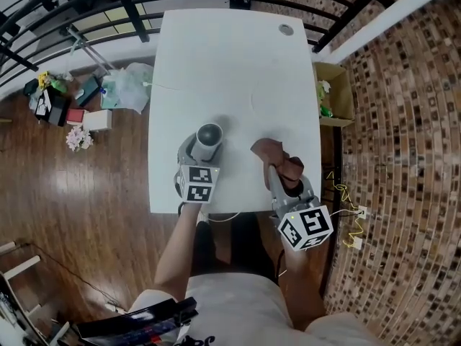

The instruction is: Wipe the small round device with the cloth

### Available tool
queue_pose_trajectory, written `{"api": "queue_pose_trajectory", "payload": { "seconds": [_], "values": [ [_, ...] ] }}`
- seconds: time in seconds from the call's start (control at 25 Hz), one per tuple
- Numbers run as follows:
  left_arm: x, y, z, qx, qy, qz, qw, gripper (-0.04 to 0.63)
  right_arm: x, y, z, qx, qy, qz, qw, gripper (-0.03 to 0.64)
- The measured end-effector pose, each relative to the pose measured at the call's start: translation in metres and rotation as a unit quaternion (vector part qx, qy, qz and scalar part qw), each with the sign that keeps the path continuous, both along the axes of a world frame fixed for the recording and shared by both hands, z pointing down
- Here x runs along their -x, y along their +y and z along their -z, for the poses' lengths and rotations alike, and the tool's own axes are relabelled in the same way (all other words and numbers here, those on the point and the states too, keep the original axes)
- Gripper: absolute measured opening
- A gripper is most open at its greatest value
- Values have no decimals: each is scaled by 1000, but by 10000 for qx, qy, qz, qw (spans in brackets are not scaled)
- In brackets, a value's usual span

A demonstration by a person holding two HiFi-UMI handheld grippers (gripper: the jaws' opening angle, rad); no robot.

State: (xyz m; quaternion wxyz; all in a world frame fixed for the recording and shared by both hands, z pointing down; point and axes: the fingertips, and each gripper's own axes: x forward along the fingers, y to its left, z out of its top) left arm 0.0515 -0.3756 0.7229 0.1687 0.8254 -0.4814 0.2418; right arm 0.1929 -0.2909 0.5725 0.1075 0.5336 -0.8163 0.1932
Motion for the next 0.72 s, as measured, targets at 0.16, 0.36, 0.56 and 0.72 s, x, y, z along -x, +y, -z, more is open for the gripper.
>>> {"api": "queue_pose_trajectory", "payload": {
  "seconds": [0.16, 0.36, 0.56, 0.72],
  "values": [
    [-1, 9, 32, 6, 205, -253, 9995, 341, 15, -1, 25, -244, -99, 253, 9993, 28],
    [-4, 24, 90, -15, 337, -790, 9963, 341, 49, -2, 96, -700, -436, 1155, 9899, 28],
    [0, 28, 160, -212, 387, -1191, 9919, 341, 112, 12, 184, -937, -995, 3266, 9352, 28],
    [7, 44, 204, -363, 396, -1570, 9861, 341, 149, 26, 213, -161, -969, 4448, 8903, 28]
  ]
}}
